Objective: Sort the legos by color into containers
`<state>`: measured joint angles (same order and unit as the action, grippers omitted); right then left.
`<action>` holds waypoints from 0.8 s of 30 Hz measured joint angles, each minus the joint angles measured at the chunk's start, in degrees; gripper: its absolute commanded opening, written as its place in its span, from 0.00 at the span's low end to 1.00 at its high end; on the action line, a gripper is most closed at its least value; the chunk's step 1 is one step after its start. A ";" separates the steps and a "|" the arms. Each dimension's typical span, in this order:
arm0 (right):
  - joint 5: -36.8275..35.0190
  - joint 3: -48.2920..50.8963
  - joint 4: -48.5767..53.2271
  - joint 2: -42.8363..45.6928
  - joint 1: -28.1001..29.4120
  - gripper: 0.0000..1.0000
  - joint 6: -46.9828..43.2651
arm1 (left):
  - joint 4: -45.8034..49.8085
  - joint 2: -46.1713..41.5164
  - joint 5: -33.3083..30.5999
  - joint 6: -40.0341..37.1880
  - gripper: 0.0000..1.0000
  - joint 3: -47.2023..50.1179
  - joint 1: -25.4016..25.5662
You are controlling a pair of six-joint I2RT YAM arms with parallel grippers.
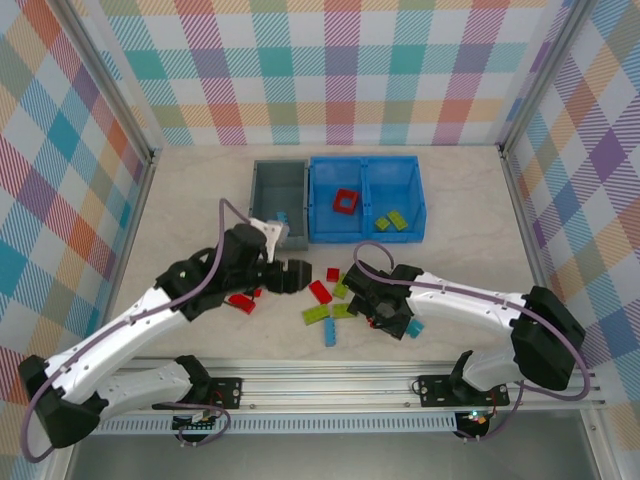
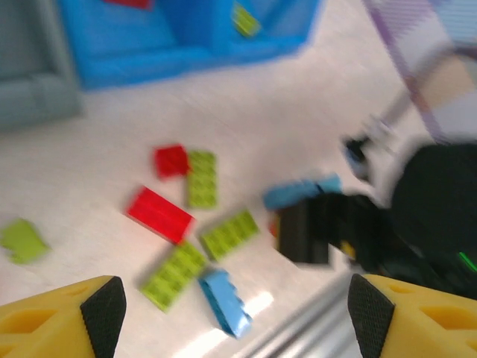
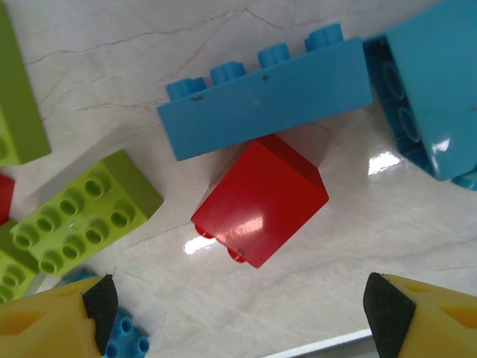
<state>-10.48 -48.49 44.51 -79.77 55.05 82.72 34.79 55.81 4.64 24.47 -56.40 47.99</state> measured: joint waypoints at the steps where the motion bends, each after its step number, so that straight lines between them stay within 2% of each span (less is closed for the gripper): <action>1: 0.35 0.79 -1.09 -0.20 -0.50 0.86 0.85 | -0.72 -1.75 2.05 -0.13 0.81 1.66 0.85; 8: 2.21 4.31 -6.86 -1.84 -4.63 0.75 3.96 | -2.05 -6.78 7.04 -0.33 0.81 5.22 1.44; 17: 3.85 5.46 -10.56 -3.17 -4.83 0.49 5.42 | -2.21 -6.82 7.89 -0.33 0.79 5.27 1.49; 24: 3.45 6.32 -9.86 -2.47 -4.83 0.35 5.64 | -2.21 -6.82 7.87 -0.31 0.78 5.27 1.49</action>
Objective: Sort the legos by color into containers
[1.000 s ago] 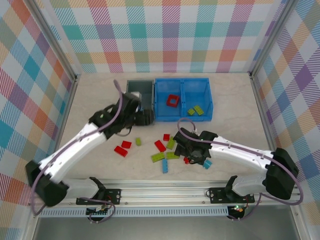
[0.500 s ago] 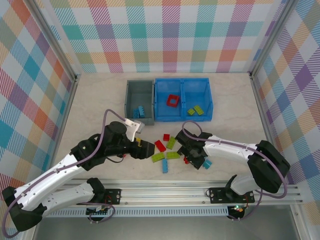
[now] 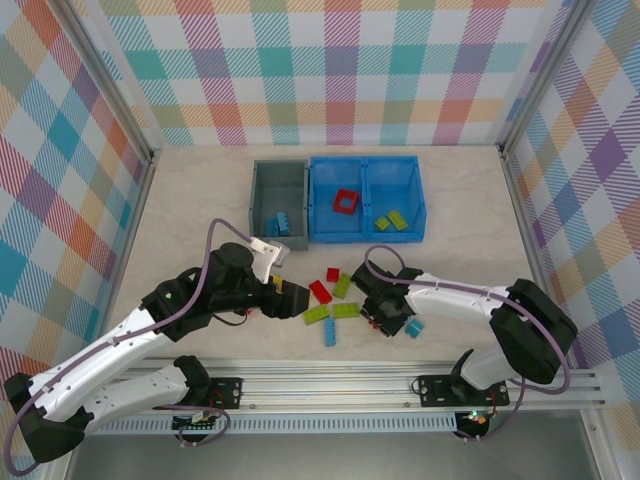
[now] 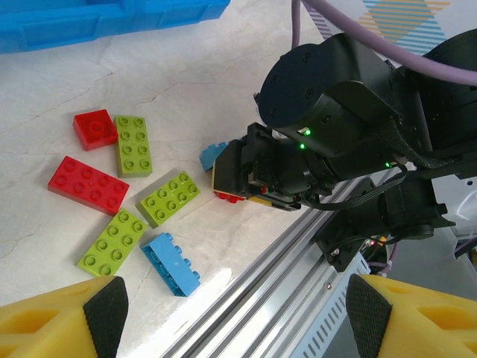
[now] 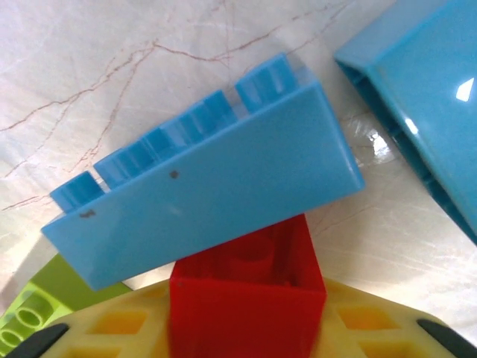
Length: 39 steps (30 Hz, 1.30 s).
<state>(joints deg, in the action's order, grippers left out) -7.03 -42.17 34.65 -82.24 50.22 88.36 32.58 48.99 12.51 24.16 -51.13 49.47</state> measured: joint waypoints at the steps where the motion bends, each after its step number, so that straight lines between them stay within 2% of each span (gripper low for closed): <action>1: -0.24 -0.11 0.37 0.35 0.11 0.34 -0.52 | 0.00 0.00 -0.15 0.00 0.78 0.00 0.00; 5: -2.80 -4.59 4.92 1.03 3.02 0.34 -3.67 | 0.50 -0.55 -3.06 0.68 0.78 -0.35 0.00; 10: -6.71 -20.02 8.92 1.05 7.37 0.37 -12.48 | 2.27 -1.05 -9.66 2.89 0.77 -4.61 0.00; 12: -7.39 -25.40 8.74 0.79 5.73 0.37 -17.68 | 2.38 -0.24 -12.24 3.96 0.77 -6.71 0.00; 15: -4.66 -32.39 6.43 -2.25 -1.36 0.38 -26.95 | 2.29 3.02 -16.28 5.84 0.77 -9.99 0.02; 18: 0.50 -42.18 5.25 -11.63 -9.25 0.37 -36.33 | 1.66 8.07 -20.13 7.04 0.77 -12.72 0.68; 22: 6.88 -58.34 3.54 -28.59 -15.72 0.37 -46.82 | 1.07 17.14 -25.70 7.32 0.77 -17.62 3.23; 26: 9.44 -72.72 6.69 -42.29 -18.36 0.37 -52.89 | 0.26 24.50 -31.12 6.82 0.77 -23.63 4.70; 33: 13.38 -88.50 12.26 -54.99 -21.05 0.40 -55.76 | -1.81 28.39 -34.60 6.03 0.77 -25.68 5.64; 36: 14.32 -96.74 14.43 -60.63 -21.44 0.52 -56.43 | -1.95 29.27 -34.67 6.01 0.77 -25.68 5.64; 39: 14.38 -98.71 16.41 -62.27 -22.03 0.61 -56.33 | -1.95 29.27 -34.71 6.03 0.77 -25.68 5.64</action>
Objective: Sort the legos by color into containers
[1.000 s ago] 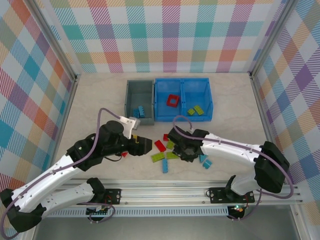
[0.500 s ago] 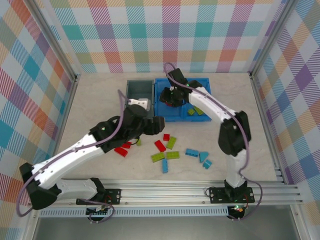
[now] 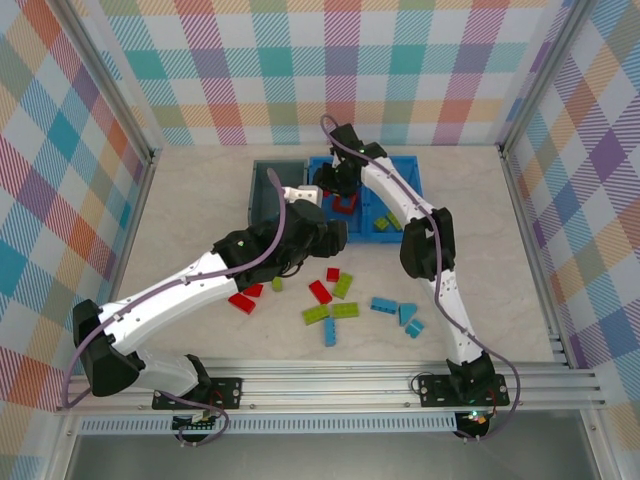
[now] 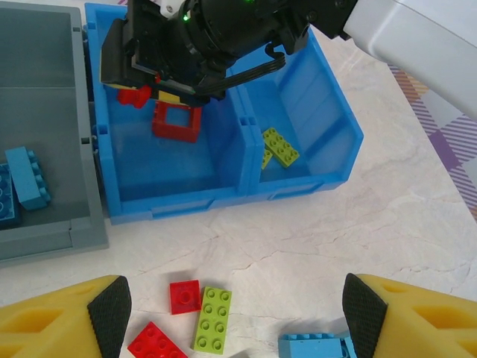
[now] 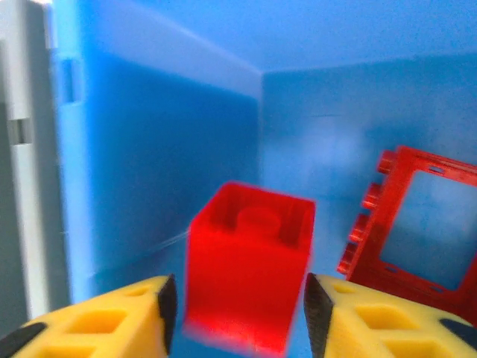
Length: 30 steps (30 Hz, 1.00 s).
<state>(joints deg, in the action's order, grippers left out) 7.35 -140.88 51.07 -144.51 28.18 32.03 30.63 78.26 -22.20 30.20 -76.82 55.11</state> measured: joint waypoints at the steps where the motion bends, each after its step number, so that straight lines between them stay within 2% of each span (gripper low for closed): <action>1: -0.04 0.07 0.50 -0.04 -0.09 0.63 0.02 | -0.02 -0.07 0.02 0.00 0.77 0.02 0.00; 4: -0.26 1.44 0.68 0.24 -0.11 0.64 0.02 | 0.00 -0.57 0.02 0.09 0.77 0.52 0.00; 8: -0.46 3.80 0.83 1.40 -0.09 0.59 -0.31 | 0.52 -2.01 -0.11 0.59 0.75 1.70 0.28; 12: -1.07 8.35 0.96 6.49 0.07 0.58 -1.33 | 1.66 -4.24 -1.27 2.21 0.74 3.34 0.76; 17: -3.04 15.56 -0.61 19.32 0.72 0.58 -2.78 | 6.71 -7.85 -3.78 5.35 0.73 5.31 0.92; 23: -4.98 32.02 -6.62 42.01 2.34 0.60 -4.59 | 13.29 -9.92 -4.04 8.70 0.70 5.33 0.92; 27: -5.35 46.31 -9.07 56.87 4.13 0.61 -4.87 | 13.33 -9.53 0.24 9.33 0.65 6.88 0.92; 30: -5.11 55.63 -6.80 64.89 5.07 0.62 -4.15 | 12.15 -7.63 4.90 9.73 0.62 9.03 1.18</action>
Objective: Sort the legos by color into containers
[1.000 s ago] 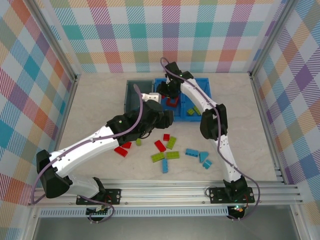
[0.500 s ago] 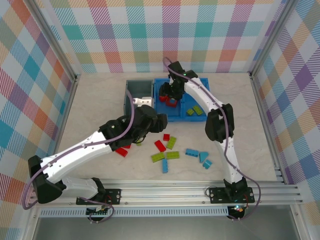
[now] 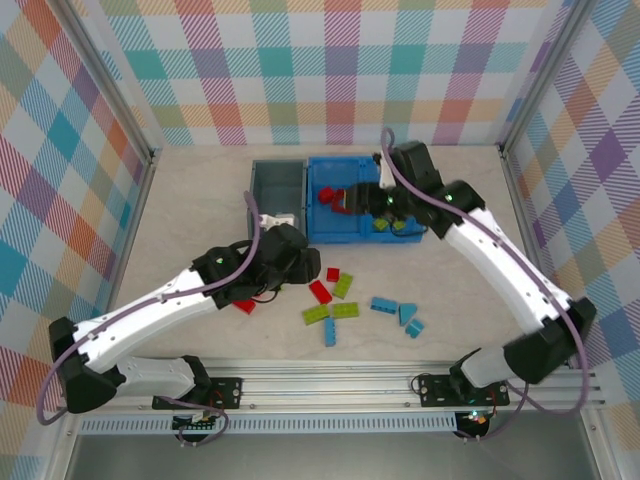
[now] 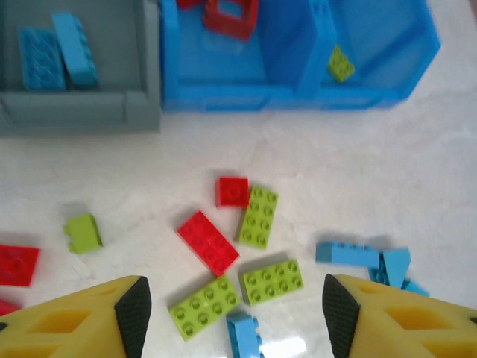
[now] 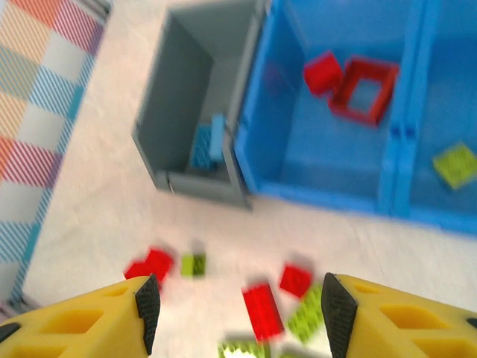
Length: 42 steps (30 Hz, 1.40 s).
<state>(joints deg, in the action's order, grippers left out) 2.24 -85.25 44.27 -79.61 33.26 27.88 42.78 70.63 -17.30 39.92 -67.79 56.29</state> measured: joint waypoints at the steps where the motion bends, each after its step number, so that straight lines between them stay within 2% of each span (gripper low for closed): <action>1: 0.22 3.26 1.18 2.80 0.26 0.64 0.35 | -0.37 1.07 1.49 0.61 0.64 0.87 0.46; 3: 0.68 8.61 3.78 7.37 0.39 0.66 1.38 | -0.87 3.26 3.13 2.40 0.67 2.38 2.05; 7: 3.56 17.22 9.31 16.35 0.55 0.71 2.95 | -1.97 7.98 4.61 7.65 0.71 6.29 8.96; 10: 7.98 21.33 11.76 22.18 0.59 0.78 3.08 | -3.08 11.98 5.01 11.93 0.74 8.22 13.00; 13: 12.57 22.84 14.29 27.43 0.59 0.79 3.17 | -4.59 16.50 5.68 15.17 0.73 8.46 14.56; 16: 15.37 22.82 16.06 30.84 0.59 0.78 3.19 | -6.10 20.79 6.19 17.57 0.68 8.39 14.84; 24: 16.74 22.47 18.53 33.29 0.59 0.76 4.28 | -8.46 27.32 6.12 20.72 0.50 8.41 14.88; 29: 16.74 22.47 18.40 33.97 0.59 0.75 5.31 | -9.57 30.93 5.68 20.15 0.34 7.69 14.88; 34: 16.74 22.49 18.36 33.92 0.59 0.73 5.84 | -8.37 30.80 4.13 19.80 0.26 7.06 15.06; 37: 16.76 22.49 18.18 33.55 0.59 0.72 5.75 | -5.51 29.44 2.05 19.41 0.26 5.84 15.80; 42: 18.10 22.29 15.85 31.04 0.59 0.69 4.57 | 0.96 20.41 -0.20 18.27 0.26 1.09 16.31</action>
<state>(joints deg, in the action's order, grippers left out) 20.34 -62.96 60.12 -48.58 33.85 32.45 43.75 91.05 -17.50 58.19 -66.70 72.60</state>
